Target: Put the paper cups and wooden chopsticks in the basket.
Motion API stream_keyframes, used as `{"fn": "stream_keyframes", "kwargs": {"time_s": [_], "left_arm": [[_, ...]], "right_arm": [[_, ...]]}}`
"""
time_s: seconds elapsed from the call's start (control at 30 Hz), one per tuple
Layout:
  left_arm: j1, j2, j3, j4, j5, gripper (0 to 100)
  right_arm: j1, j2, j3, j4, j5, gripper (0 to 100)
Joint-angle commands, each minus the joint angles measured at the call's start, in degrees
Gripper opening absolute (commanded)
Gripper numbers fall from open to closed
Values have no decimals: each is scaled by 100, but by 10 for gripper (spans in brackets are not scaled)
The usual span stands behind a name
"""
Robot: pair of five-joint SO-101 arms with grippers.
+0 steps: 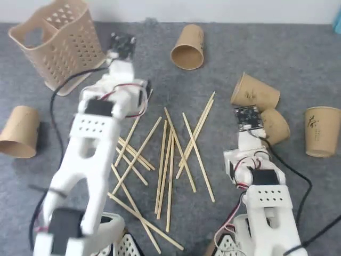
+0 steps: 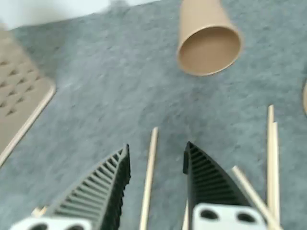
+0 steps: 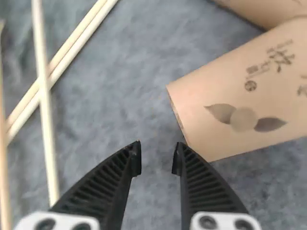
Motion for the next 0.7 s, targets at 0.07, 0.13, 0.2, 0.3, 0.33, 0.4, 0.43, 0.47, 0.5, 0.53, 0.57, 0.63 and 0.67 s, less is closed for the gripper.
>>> {"fn": "stream_keyframes", "kwargs": {"time_s": [0.07, 0.13, 0.2, 0.3, 0.33, 0.4, 0.43, 0.47, 0.5, 0.53, 0.57, 0.63, 0.67], "left_arm": [[633, 1758, -1701, -290, 114, 177], [695, 2347, -2149, -642, 123, 177], [686, 2866, -2457, -1099, 123, 177], [677, 3490, -2721, -1732, 97, 177], [668, 3613, -2747, -1881, 97, 177], [659, 3763, -2747, -2057, 88, 177], [659, 3824, -2738, -2084, 88, 176], [659, 3877, -2747, -2092, 88, 176], [659, 3921, -2756, -2110, 88, 177], [659, 3982, -2756, -2224, 88, 177], [659, 4053, -2738, -2418, 88, 177], [642, 4273, -2730, -2901, 88, 177], [607, 4413, -2730, -3165, 88, 177]], "right_arm": [[145, -171, -18, -224, -70, 115], [163, -171, -18, -242, -70, 115], [163, -171, -18, -233, -53, 115], [171, -171, -18, -233, -35, 115], [171, -171, -18, -233, -26, 115], [171, -171, -18, -251, -26, 115], [171, -171, -18, -251, -26, 115], [171, -171, -18, -251, -26, 115], [171, -171, -18, -251, -26, 116], [171, -171, -18, -251, -18, 117], [163, -171, -18, -251, -18, 117], [163, -171, -18, -242, -18, 118], [163, -171, -18, -242, -18, 118]]}}
